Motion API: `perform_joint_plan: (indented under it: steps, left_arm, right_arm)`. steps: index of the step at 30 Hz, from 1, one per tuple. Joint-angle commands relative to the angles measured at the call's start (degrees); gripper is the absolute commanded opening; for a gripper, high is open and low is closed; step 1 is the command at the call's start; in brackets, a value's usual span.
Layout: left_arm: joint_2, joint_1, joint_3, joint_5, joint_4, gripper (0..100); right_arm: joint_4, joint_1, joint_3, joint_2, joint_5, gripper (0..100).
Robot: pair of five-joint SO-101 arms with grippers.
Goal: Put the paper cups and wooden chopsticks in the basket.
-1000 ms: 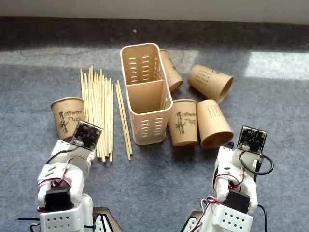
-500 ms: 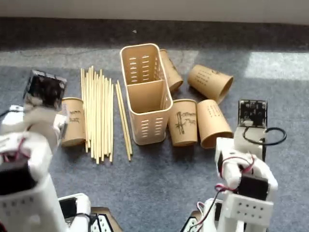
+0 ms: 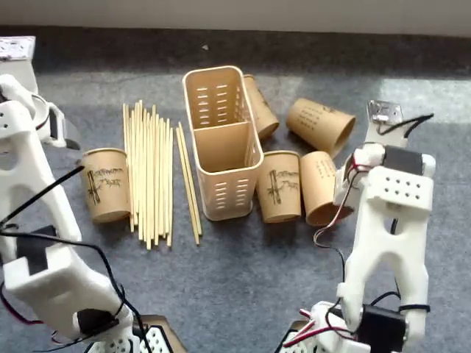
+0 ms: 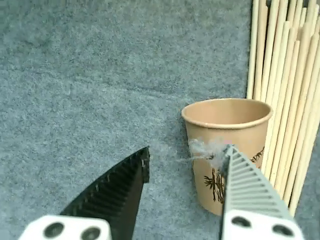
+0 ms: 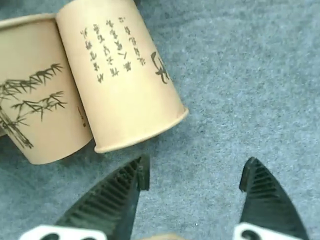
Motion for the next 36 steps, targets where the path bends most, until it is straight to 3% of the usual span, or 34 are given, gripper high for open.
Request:
perform_joint_plan:
  steps: [1, 7, 14, 19, 23, 29, 36]
  left_arm:
    - [9.6, -1.0, -19.3, 6.7, 4.6, 27]
    - [13.5, -0.4, -21.4, 7.2, 4.5, 28]
    - [13.8, -0.3, -21.4, 3.1, 4.5, 28]
    - [13.8, -0.6, -21.4, 0.9, 4.5, 28]
    - [13.8, -2.0, -21.4, -1.6, 4.5, 28]
    - [13.9, -2.3, -21.4, -2.5, 4.0, 28]
    - [13.9, -2.6, -21.1, -2.6, 4.1, 28]
  right_arm:
    - [6.5, -0.9, -10.5, 3.6, -0.8, 29.2]
    - [8.3, -1.5, -11.4, 5.8, 6.9, 29.2]
    - [-0.4, -3.6, -11.4, 5.8, 37.2, 29.2]
    - [-3.8, -7.3, -2.3, 4.1, 49.1, 29.2]
    - [-9.7, -6.0, 12.5, -5.7, 57.2, 29.2]
    - [-24.6, -5.7, 32.1, -25.5, 60.0, 29.2]
    - [-24.7, -1.9, 36.3, -27.5, 66.6, 29.2]
